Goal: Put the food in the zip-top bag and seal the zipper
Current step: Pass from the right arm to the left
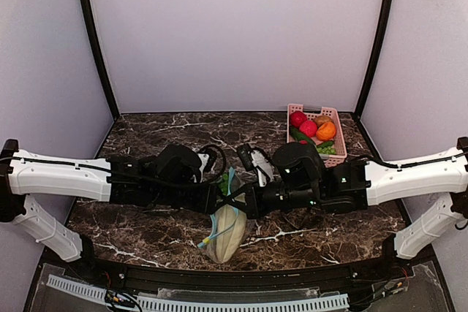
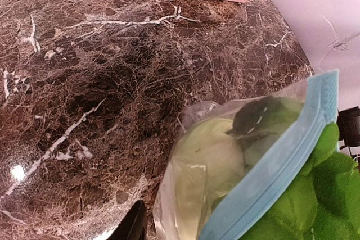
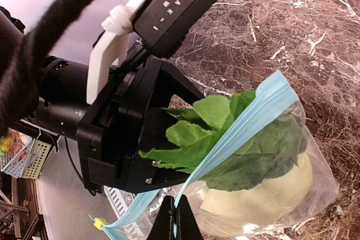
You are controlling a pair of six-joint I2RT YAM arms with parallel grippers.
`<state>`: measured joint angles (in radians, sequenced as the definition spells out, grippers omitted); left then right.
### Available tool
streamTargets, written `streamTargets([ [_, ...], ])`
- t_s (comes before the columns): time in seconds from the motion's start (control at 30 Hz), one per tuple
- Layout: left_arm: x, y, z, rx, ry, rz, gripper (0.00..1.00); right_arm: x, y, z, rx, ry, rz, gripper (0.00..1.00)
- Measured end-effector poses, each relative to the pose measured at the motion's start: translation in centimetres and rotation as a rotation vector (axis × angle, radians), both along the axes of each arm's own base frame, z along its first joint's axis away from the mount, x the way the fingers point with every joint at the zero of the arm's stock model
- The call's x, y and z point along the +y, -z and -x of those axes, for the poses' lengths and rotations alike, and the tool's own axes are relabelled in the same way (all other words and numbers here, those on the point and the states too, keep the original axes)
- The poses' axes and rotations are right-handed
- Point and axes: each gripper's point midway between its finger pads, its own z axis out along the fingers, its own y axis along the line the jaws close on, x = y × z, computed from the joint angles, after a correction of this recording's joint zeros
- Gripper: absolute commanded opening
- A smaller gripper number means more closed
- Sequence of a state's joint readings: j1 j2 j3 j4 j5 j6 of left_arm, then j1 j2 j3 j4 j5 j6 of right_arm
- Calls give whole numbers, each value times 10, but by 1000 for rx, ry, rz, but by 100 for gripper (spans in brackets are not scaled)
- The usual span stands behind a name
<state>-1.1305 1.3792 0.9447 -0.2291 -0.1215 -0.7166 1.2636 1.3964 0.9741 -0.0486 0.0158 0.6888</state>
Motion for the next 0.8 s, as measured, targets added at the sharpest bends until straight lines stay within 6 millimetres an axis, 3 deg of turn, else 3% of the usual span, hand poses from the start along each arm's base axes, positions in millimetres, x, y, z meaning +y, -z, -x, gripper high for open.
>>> streamTargets([
  [0.17, -8, 14, -2, 17, 6, -18, 36, 3, -2, 3, 6, -17, -14, 0],
  [0.43, -16, 24, -1, 39, 19, -13, 16, 5, -5, 2, 12, -7, -32, 0],
  [0.57, -17, 19, -2, 27, 16, 13, 3, -9, 9, -11, 24, 101, 43, 0],
  [0.63, -14, 14, -1, 6, 22, 41, 1, -20, 19, -18, 30, 169, 98, 0],
  [0.7, -11, 11, 2, -7, 31, 71, 1, -31, 28, -23, 38, 220, 147, 4],
  [0.8, -12, 13, 6, -14, 52, 104, 1, -41, 38, -25, 50, 261, 195, 19],
])
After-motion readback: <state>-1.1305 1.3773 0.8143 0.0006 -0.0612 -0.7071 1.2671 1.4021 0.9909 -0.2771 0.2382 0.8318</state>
